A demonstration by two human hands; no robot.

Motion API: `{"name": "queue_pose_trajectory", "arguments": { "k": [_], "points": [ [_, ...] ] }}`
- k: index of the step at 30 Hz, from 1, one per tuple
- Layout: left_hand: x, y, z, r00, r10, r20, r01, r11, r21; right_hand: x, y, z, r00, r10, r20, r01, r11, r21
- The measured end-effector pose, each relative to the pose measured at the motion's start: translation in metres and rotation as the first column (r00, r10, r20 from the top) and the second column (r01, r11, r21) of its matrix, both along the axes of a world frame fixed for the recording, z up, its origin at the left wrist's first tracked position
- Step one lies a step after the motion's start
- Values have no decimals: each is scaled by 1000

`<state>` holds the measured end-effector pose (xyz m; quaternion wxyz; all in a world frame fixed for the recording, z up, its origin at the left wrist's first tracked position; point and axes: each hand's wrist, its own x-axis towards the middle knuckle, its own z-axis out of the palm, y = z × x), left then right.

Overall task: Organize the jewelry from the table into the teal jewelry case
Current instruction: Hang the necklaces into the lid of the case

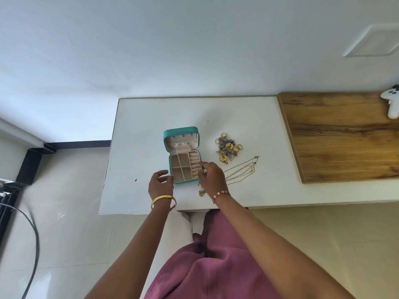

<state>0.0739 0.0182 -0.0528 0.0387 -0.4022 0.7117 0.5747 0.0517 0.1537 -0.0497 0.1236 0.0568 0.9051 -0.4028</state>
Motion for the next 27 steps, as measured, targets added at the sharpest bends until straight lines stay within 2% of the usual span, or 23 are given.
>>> {"name": "queue_pose_trajectory", "arguments": {
  "k": [6,17,23,27],
  "points": [
    [-11,-21,-6,999,-33,17,33,999,-9,-11,-22,-3,999,31,-20,-29,996,79],
    [-32,-62,3,1000,-29,-1,29,996,-86,-33,-57,5,995,103,3,-103,993,62],
    [-19,-44,17,997,31,-68,-38,994,-101,-16,-42,21,997,-32,-64,28,998,-64],
    [-5,-17,29,994,-23,-109,20,999,-30,1,-14,23,985,-166,-48,158,978,-139]
  ]
}}
